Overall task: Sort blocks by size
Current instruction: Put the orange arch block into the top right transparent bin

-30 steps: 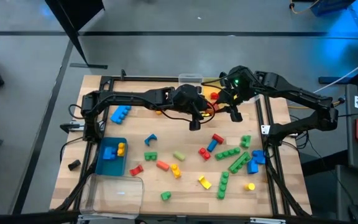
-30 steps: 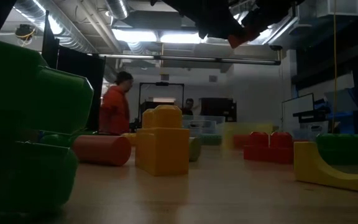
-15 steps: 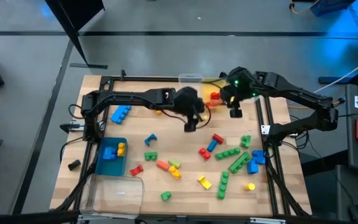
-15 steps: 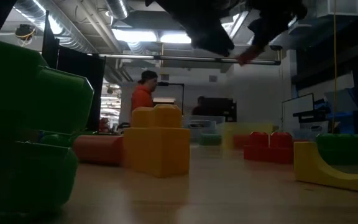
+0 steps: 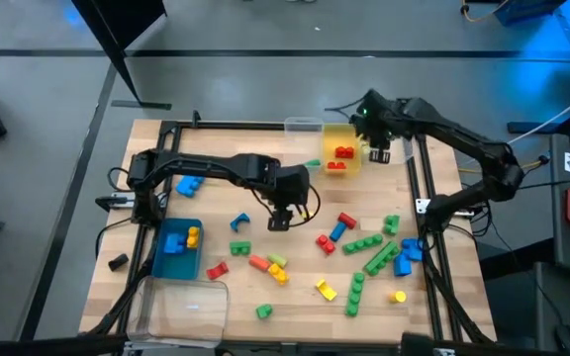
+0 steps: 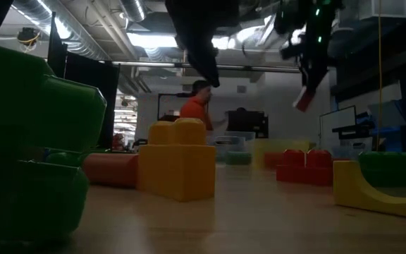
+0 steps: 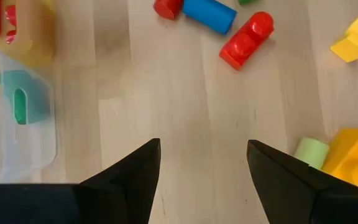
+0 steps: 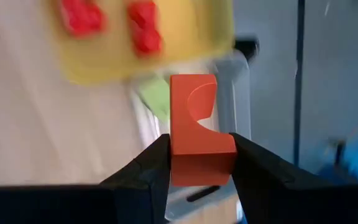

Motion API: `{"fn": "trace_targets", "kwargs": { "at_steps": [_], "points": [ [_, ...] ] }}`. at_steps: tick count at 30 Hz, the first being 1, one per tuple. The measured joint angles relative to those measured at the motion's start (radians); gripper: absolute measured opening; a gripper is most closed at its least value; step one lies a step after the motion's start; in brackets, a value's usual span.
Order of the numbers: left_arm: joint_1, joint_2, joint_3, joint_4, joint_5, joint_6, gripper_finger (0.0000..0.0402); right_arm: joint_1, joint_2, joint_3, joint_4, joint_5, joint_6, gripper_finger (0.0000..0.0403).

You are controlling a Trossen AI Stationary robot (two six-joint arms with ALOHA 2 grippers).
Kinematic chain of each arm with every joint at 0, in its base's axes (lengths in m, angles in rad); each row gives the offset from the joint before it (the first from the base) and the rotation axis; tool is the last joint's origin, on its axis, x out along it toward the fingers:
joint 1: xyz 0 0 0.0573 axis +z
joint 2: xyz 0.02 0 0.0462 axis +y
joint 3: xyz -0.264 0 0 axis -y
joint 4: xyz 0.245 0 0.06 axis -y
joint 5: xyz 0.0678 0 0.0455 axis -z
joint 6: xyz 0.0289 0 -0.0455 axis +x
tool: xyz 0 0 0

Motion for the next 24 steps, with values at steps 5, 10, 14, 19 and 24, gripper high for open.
{"fn": "trace_targets", "kwargs": {
  "at_steps": [5,10,14,19,24],
  "points": [
    [-0.041,0.001,0.000,-0.008,-0.001,0.002,0.0223,-0.133,0.094,0.000,0.000,-0.018,-0.015,0.0145],
    [-0.078,0.009,-0.015,0.002,0.020,0.011,0.0223,-0.220,0.173,0.000,0.001,-0.021,-0.018,0.0148],
    [-0.109,0.009,-0.056,0.008,0.041,0.027,0.0223,-0.255,0.222,0.000,0.002,-0.049,-0.019,0.0158],
    [-0.142,0.009,-0.140,0.033,0.046,0.029,0.0223,-0.267,0.265,0.000,0.004,-0.055,-0.019,0.0161],
    [-0.166,0.009,-0.216,0.066,0.047,0.021,0.0223,-0.266,0.291,0.000,0.022,-0.045,-0.019,0.0162]
  ]
}}
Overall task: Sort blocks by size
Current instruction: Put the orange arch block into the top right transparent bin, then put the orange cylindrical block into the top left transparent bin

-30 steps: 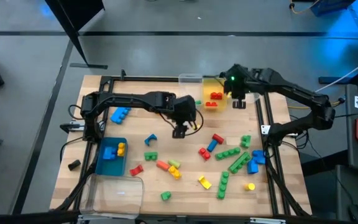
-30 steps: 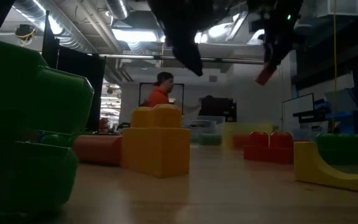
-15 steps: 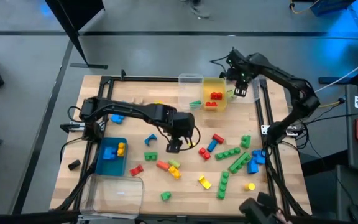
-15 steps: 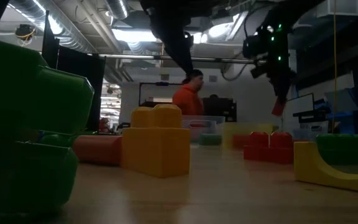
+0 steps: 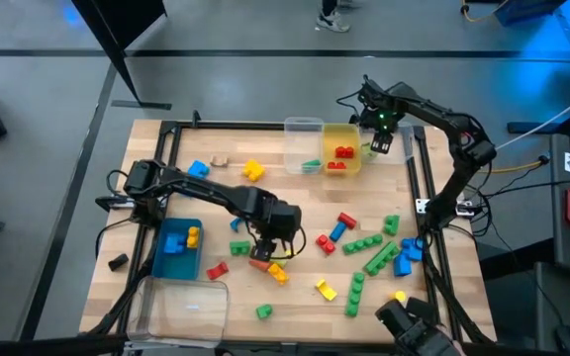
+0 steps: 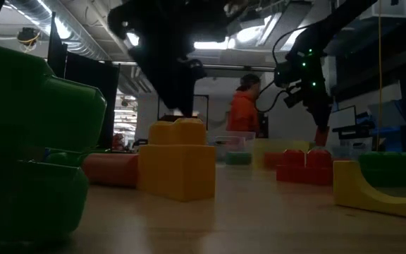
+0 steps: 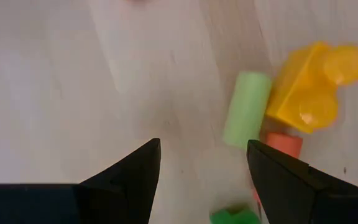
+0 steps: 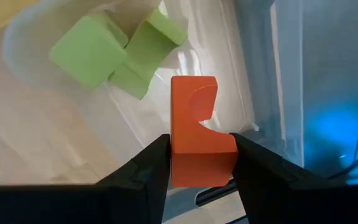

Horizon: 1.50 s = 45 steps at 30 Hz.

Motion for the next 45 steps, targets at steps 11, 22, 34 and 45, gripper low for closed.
{"fn": "trace_targets", "kwargs": {
  "at_steps": [11,22,34,45],
  "points": [
    [-0.054,-0.001,-0.072,-0.017,0.119,-0.004,0.0223,0.000,0.005,0.000,0.041,0.052,0.010,0.0163],
    [-0.108,0.000,-0.188,0.099,0.141,-0.042,0.0223,0.000,0.005,0.000,0.035,0.053,0.013,0.0163],
    [-0.111,-0.001,-0.302,0.234,0.084,-0.024,0.0185,0.000,0.002,0.000,-0.009,0.050,0.013,0.0163],
    [-0.108,-0.006,-0.310,0.248,0.083,-0.025,0.0116,0.000,-0.167,0.001,-0.006,-0.003,0.009,0.0163]
  ]
}}
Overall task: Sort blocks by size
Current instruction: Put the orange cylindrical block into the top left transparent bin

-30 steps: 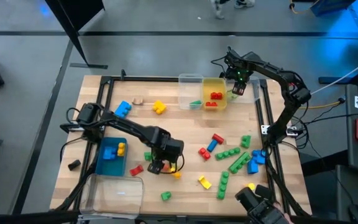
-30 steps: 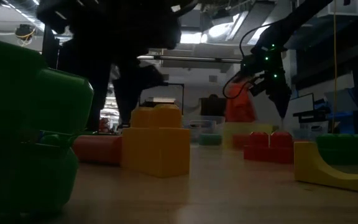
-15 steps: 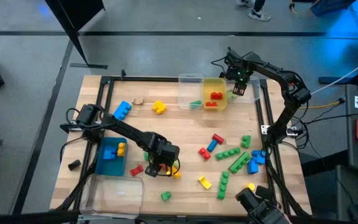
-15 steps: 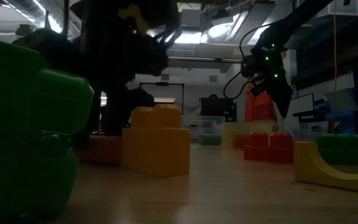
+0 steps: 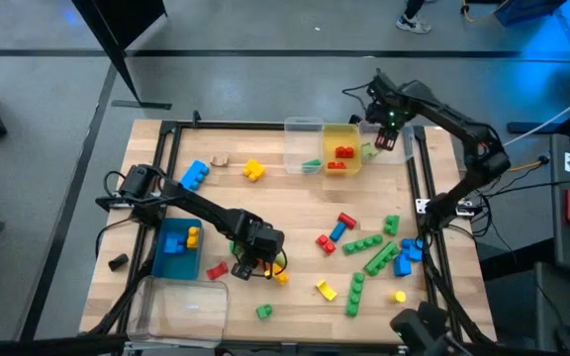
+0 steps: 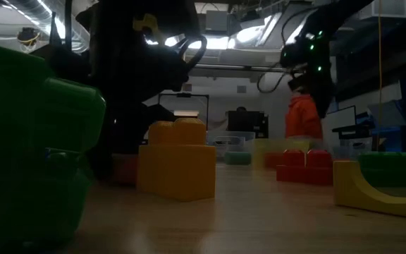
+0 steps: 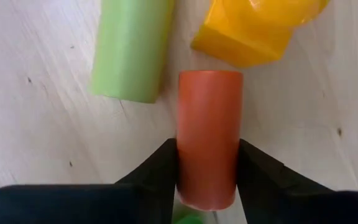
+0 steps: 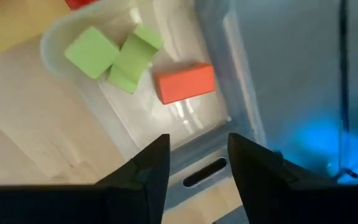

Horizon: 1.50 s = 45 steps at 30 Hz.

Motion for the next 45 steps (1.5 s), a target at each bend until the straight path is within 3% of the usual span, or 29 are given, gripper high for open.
{"fn": "trace_targets", "kwargs": {
  "at_steps": [3,6,15,19,24,30,38,45],
  "points": [
    [0.006,0.003,0.031,-0.043,0.002,-0.004,0.0116,0.001,-0.064,0.000,0.011,-0.048,0.008,0.0163],
    [0.018,0.003,0.080,-0.085,0.012,-0.004,0.0116,0.001,-0.125,0.000,0.018,-0.163,0.035,0.0163],
    [0.080,0.003,0.279,-0.335,0.029,0.100,0.0116,0.001,-0.230,0.001,0.018,-0.707,0.134,0.0163],
    [0.127,0.003,0.362,-0.402,0.017,0.167,0.0116,0.017,-0.234,0.001,0.016,-0.856,0.210,0.0163],
    [0.224,0.003,0.414,-0.374,-0.059,0.277,0.0119,0.098,-0.234,0.001,0.007,-0.820,0.230,0.0163],
    [0.389,0.002,0.413,-0.176,-0.156,0.321,0.0120,0.214,-0.234,0.001,0.002,-0.782,0.229,0.0163],
    [0.598,0.004,0.413,0.117,-0.167,0.255,0.0122,0.383,-0.234,0.001,0.001,-0.781,0.257,0.0163],
    [0.686,0.004,0.374,0.264,-0.157,0.143,0.0122,0.515,-0.234,0.001,0.001,-0.748,0.374,0.0163]
  ]
}}
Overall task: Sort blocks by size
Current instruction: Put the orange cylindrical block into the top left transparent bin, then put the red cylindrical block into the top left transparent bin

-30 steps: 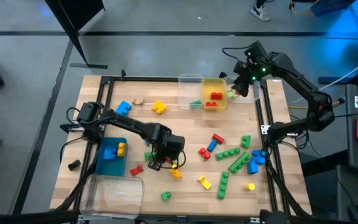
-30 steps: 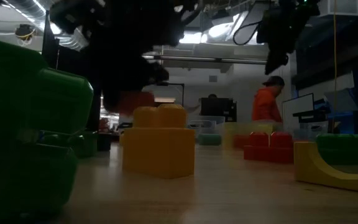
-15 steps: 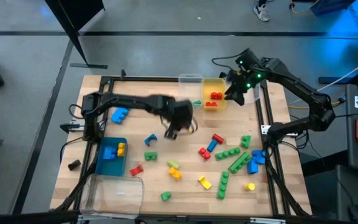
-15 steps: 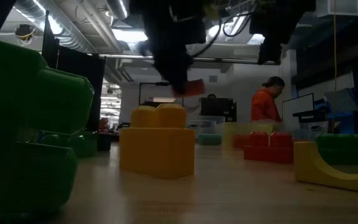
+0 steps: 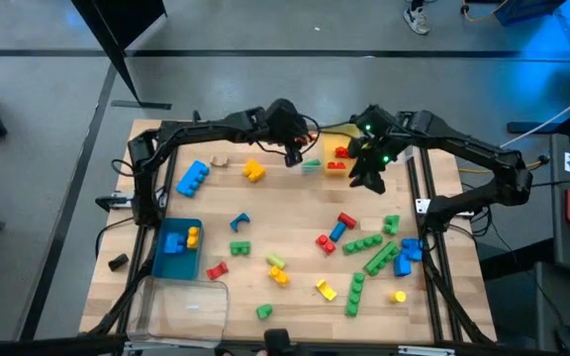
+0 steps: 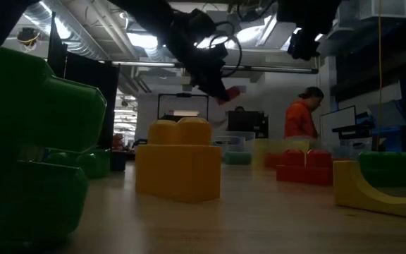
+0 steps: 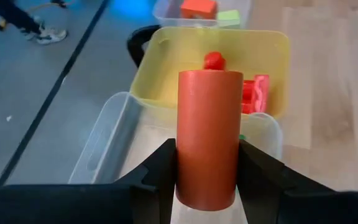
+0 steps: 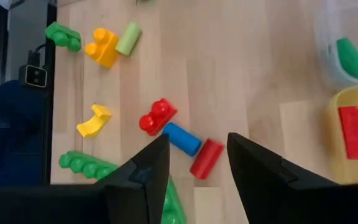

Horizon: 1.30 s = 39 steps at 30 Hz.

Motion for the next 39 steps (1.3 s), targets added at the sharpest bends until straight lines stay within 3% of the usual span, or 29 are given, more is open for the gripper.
{"fn": "trace_targets", "kwargs": {
  "at_steps": [6,14,18,30,39],
  "points": [
    [0.021,0.007,-0.043,0.077,-0.001,-0.028,0.0129,0.090,0.000,0.000,-0.034,0.046,0.141,0.0163],
    [0.025,0.029,-0.043,0.080,-0.004,-0.097,0.0208,0.189,0.001,0.000,-0.078,0.089,0.255,0.0163],
    [0.025,0.029,-0.043,0.069,-0.005,-0.092,0.0226,0.234,0.001,-0.014,-0.067,0.127,0.330,0.0163],
    [0.001,-0.007,-0.042,-0.061,0.027,-0.007,0.0209,0.258,0.013,-0.180,-0.049,0.301,0.491,0.0163],
    [-0.036,-0.019,-0.042,-0.179,0.028,0.009,0.0203,0.258,0.070,-0.340,0.115,0.298,0.491,0.0163]
  ]
}}
